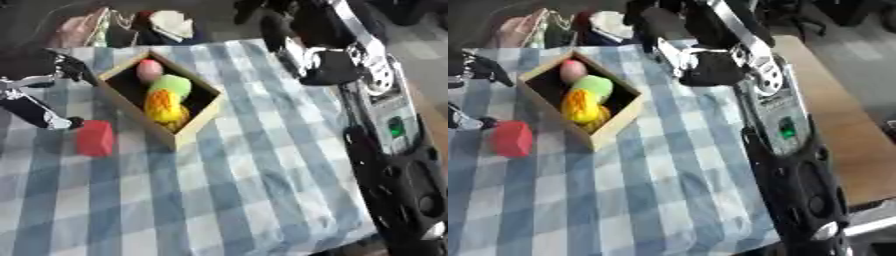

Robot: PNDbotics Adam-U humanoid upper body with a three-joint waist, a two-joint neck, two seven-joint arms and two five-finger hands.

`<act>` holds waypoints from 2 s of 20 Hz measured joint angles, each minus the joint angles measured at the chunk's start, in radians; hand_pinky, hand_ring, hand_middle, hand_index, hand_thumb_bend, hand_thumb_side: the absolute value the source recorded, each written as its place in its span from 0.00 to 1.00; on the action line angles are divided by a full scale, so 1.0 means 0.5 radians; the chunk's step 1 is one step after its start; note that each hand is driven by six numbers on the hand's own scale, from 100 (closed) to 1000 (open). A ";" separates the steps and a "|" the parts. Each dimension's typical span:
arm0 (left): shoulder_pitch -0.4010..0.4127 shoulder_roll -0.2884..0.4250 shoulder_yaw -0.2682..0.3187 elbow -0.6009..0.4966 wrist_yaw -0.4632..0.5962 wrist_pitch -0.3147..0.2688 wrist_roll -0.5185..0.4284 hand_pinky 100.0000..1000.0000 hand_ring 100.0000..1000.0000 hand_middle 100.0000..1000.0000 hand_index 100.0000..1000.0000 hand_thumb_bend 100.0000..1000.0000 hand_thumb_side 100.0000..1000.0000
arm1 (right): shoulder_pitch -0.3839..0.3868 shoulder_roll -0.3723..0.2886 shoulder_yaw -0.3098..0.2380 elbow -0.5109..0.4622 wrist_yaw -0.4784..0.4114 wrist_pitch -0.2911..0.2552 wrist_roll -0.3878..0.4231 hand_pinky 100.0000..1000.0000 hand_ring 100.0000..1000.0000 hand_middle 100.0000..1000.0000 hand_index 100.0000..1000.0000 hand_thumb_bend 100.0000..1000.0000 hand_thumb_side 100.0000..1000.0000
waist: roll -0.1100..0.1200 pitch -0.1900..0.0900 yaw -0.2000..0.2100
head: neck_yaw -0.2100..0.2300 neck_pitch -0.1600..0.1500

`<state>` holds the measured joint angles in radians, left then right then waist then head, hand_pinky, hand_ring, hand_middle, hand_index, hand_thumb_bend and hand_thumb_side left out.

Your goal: Pick up objects on the table and place them in the box.

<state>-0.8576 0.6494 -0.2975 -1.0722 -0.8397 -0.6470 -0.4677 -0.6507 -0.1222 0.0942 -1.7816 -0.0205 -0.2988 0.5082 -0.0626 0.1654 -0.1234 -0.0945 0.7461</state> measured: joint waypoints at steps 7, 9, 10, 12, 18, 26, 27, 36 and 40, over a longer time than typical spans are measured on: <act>0.023 -0.051 0.005 0.119 0.012 0.057 -0.057 0.79 0.72 0.78 0.87 0.38 0.78 | 0.001 0.000 -0.002 0.001 -0.005 0.003 0.002 0.74 0.57 0.65 0.85 0.00 0.32 | 0.000 0.000 -0.004 | 0.000 0.001; 0.031 -0.051 0.005 0.121 0.033 0.066 -0.066 0.79 0.73 0.79 0.88 0.42 0.76 | 0.001 0.000 -0.002 0.004 -0.007 0.005 0.001 0.74 0.57 0.65 0.85 0.00 0.32 | 0.000 0.000 -0.004 | 0.000 0.001; 0.037 -0.050 0.004 0.120 0.046 0.072 -0.072 0.80 0.74 0.79 0.88 0.45 0.75 | 0.002 0.000 -0.002 0.006 -0.008 0.006 0.000 0.74 0.57 0.65 0.85 0.00 0.32 | 0.000 0.001 -0.004 | 0.000 0.001; 0.056 -0.048 -0.007 0.108 0.076 0.087 -0.087 0.80 0.74 0.79 0.88 0.47 0.71 | 0.002 0.000 -0.002 0.009 -0.009 0.009 0.000 0.74 0.57 0.65 0.85 0.00 0.33 | 0.000 0.003 -0.003 | -0.001 0.001; 0.113 -0.005 -0.088 -0.025 0.228 0.131 -0.131 0.80 0.74 0.79 0.88 0.47 0.61 | 0.002 0.000 -0.002 0.012 -0.010 0.014 -0.001 0.74 0.57 0.65 0.84 0.00 0.33 | 0.000 0.003 -0.001 | -0.004 0.001; 0.156 0.007 -0.151 -0.105 0.325 0.175 -0.175 0.80 0.74 0.78 0.87 0.49 0.55 | 0.002 0.000 -0.002 0.013 -0.010 0.017 0.002 0.74 0.57 0.65 0.83 0.00 0.33 | 0.000 0.003 -0.001 | -0.008 0.001; 0.160 0.007 -0.151 -0.105 0.317 0.176 -0.176 0.80 0.74 0.78 0.87 0.50 0.54 | 0.002 0.000 -0.002 0.013 -0.010 0.017 0.002 0.74 0.57 0.65 0.83 0.00 0.34 | 0.000 0.003 -0.001 | -0.009 0.001; 0.184 -0.001 -0.070 0.000 0.087 0.089 -0.089 0.76 0.68 0.71 0.82 0.44 0.35 | 0.017 0.000 -0.002 0.014 -0.010 0.018 0.001 0.74 0.57 0.65 0.83 0.00 0.34 | 0.000 0.003 -0.001 | -0.024 0.001; 0.184 -0.025 -0.031 0.067 0.026 -0.004 0.004 0.72 0.58 0.58 0.73 0.25 0.28 | 0.017 0.000 -0.002 0.014 -0.010 0.020 0.000 0.74 0.57 0.65 0.83 0.00 0.34 | 0.000 0.003 0.000 | -0.028 0.001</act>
<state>-0.7657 0.6370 -0.3130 -1.0389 -0.8266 -0.6489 -0.4658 -0.6422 -0.1221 0.0930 -1.7747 -0.0254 -0.2889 0.5079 -0.0626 0.1671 -0.1235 -0.1085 0.7467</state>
